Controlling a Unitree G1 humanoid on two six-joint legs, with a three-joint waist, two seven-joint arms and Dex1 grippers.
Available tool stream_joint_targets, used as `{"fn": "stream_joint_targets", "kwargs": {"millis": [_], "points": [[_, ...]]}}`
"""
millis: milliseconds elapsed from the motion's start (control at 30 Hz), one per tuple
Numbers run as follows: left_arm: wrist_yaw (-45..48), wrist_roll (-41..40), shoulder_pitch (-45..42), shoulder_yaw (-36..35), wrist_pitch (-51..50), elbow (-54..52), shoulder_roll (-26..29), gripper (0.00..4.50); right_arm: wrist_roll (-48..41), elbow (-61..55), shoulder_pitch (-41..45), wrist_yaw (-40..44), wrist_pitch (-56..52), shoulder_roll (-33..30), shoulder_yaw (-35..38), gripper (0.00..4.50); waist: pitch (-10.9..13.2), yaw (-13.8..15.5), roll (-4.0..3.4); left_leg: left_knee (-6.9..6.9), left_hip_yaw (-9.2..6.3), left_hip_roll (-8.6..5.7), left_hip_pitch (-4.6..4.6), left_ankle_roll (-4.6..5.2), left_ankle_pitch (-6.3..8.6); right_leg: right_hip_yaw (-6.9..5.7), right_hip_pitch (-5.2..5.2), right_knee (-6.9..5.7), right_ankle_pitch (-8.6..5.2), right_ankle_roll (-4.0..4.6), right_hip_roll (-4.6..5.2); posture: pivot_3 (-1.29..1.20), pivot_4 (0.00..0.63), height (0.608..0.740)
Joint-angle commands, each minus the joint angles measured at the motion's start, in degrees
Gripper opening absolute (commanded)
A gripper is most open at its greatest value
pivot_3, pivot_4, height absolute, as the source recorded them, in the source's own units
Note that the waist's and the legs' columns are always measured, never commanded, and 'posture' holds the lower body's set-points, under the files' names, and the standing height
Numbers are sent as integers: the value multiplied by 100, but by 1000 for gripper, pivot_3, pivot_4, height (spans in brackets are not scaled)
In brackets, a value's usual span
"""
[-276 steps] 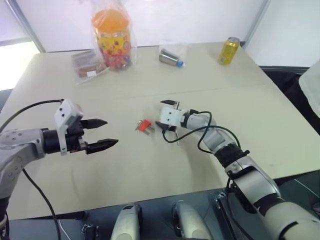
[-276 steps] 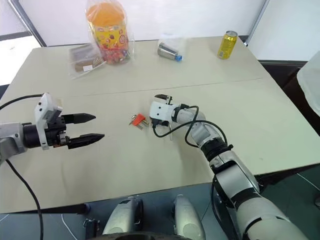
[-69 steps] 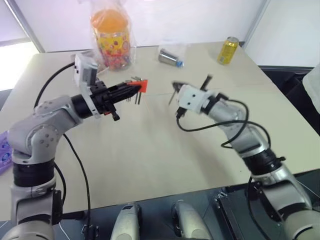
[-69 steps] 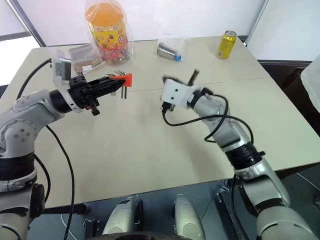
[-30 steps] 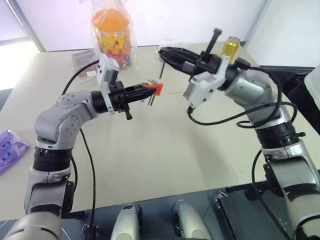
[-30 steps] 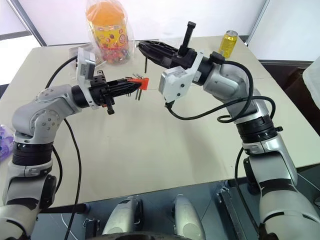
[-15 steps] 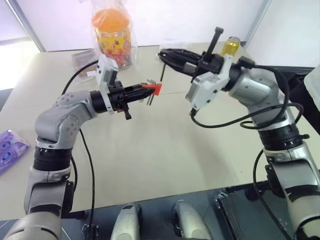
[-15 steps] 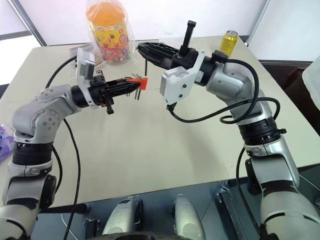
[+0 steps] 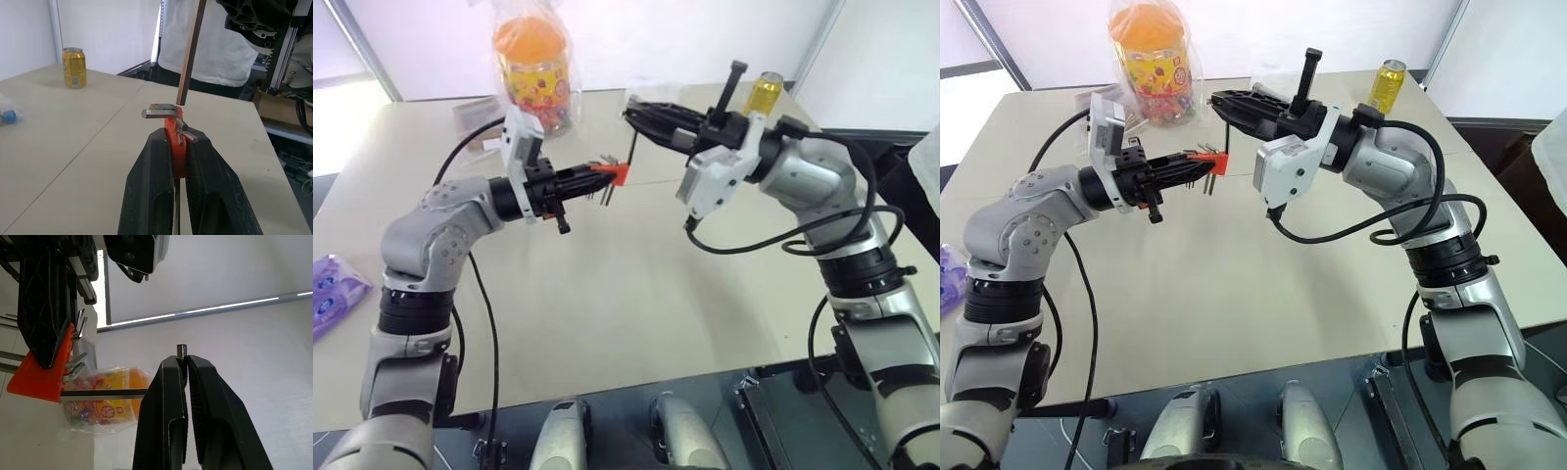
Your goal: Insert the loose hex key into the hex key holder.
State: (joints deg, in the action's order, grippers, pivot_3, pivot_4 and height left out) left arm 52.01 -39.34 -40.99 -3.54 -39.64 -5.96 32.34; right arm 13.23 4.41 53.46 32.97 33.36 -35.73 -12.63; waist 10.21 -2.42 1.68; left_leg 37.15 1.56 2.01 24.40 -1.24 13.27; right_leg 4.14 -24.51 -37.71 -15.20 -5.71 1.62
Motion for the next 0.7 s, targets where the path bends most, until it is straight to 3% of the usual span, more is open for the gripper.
{"fn": "stream_joint_targets", "kwargs": {"millis": [33, 700], "points": [[-8, -93, -90, -167, 19, -241, 62, 0, -19, -7, 125, -109, 66, 34, 220, 40, 0, -1, 0, 0, 0, 0, 0, 0, 0, 0, 0, 0, 0, 0, 0, 0, 150, 740], [-31, -100, -135, -168, 2, -266, 33, 0, -35, 2, 75, -97, 64, 96, 202, 40, 0, 0, 0, 1, 0, 0, 0, 0, 0, 0, 0, -2, 0, 0, 0, 0, 150, 740]]}}
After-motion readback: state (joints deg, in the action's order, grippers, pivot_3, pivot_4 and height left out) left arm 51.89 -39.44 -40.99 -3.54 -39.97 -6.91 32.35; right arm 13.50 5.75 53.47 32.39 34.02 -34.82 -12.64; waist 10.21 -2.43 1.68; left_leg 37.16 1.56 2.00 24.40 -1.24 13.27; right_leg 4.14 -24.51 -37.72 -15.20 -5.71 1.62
